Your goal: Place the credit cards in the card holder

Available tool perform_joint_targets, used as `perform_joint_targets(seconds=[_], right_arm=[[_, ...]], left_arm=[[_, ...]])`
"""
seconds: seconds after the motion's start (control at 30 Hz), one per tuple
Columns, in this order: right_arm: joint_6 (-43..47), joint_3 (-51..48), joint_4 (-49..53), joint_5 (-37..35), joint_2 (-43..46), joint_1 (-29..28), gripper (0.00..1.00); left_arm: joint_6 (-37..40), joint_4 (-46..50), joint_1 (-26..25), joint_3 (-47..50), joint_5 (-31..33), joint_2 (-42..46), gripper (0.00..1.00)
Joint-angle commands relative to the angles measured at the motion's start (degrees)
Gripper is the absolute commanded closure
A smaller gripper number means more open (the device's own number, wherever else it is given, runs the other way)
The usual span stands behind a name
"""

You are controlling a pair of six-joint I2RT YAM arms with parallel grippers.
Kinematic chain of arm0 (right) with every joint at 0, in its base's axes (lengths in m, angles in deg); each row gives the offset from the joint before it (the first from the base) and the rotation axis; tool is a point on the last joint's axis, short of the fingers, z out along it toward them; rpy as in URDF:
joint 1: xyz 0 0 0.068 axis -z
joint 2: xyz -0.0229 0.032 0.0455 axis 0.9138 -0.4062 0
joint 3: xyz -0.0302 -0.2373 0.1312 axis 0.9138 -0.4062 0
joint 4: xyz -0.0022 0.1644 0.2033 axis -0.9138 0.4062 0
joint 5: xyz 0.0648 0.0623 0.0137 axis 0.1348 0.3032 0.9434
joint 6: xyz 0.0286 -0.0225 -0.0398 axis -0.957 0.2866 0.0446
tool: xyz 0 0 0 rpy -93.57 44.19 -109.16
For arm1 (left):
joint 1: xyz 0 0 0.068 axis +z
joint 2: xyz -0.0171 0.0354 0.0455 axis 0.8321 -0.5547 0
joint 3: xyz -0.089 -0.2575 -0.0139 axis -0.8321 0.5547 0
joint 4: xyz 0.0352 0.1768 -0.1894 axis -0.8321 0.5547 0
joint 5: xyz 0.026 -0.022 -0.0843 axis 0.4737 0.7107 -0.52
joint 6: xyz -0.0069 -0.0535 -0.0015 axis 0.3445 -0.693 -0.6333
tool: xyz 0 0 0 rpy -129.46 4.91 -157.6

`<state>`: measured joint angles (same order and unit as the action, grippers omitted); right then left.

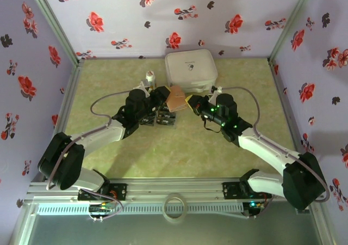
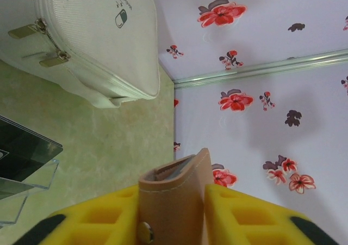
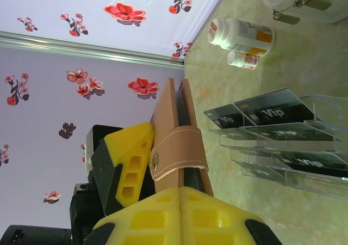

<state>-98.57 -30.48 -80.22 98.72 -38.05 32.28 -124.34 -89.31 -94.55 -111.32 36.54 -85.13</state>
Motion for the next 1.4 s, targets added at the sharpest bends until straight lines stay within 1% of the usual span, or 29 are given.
perform_joint_targets(seconds=[0.0, 0.07, 0.1, 0.2, 0.23, 0.3, 0.33, 0.43, 0.5, 0.6, 0.7, 0.9, 1.07, 1.37], right_arm=[[1.3, -0.2, 2.2, -0.7, -0.6, -0.4, 1.0], [2.9, 0.7, 6.1, -0.8, -0.7, -0.4, 1.0], [4.2, 1.3, 8.6, -1.0, -0.4, -0.3, 0.94], [12.4, 4.5, 20.1, -4.1, 1.4, -0.3, 0.64], [15.7, 5.8, 24.0, -5.4, 1.8, -0.3, 0.57], [23.4, 9.1, 32.5, -9.0, 2.2, -0.3, 0.47], [26.8, 10.2, 35.0, -9.8, 2.2, -0.3, 0.44], [35.7, 12.4, 38.9, -10.3, 2.0, -0.4, 0.36], [38.7, 13.0, 39.6, -9.8, 1.6, -0.4, 0.32], [39.6, 13.6, 38.9, -8.2, 0.6, -0.5, 0.27], [38.8, 14.0, 36.8, -6.4, -1.4, -1.5, 0.27], [38.3, 16.0, 34.2, -7.3, -6.5, -4.9, 0.27], [38.0, 17.3, 32.5, -8.2, -9.3, -7.4, 0.28], [37.5, 19.6, 30.4, -8.8, -12.9, -9.5, 0.29]], left_arm=[[2.5, -1.1, 0.2, 0.2, 0.0, 2.1, 0.76], [3.6, -0.1, 0.3, 0.0, 0.2, 2.4, 0.84], [4.4, 0.6, 0.3, -0.1, 0.2, 2.6, 0.88], [9.1, 5.1, 0.4, -0.7, 0.1, 3.9, 0.97], [11.2, 7.1, 0.4, -1.1, 0.0, 4.4, 1.0], [16.0, 12.0, 0.3, -2.2, -0.2, 5.2, 1.0], [18.1, 13.8, 0.3, -2.6, -0.4, 5.4, 1.0], [23.6, 17.6, 0.3, -3.4, -2.4, 5.6, 1.0], [25.7, 19.3, 0.3, -3.5, -3.6, 5.6, 1.0], [25.9, 19.1, 0.3, -2.7, -4.5, 5.8, 1.0], [24.9, 17.4, 0.4, -1.7, -5.3, 5.8, 1.0], [22.3, 14.5, 0.3, -0.4, -6.1, 5.6, 1.0], [21.8, 13.9, 0.4, -0.2, -6.1, 5.5, 1.0], [21.4, 13.1, 0.3, 0.0, -6.1, 4.9, 1.0]])
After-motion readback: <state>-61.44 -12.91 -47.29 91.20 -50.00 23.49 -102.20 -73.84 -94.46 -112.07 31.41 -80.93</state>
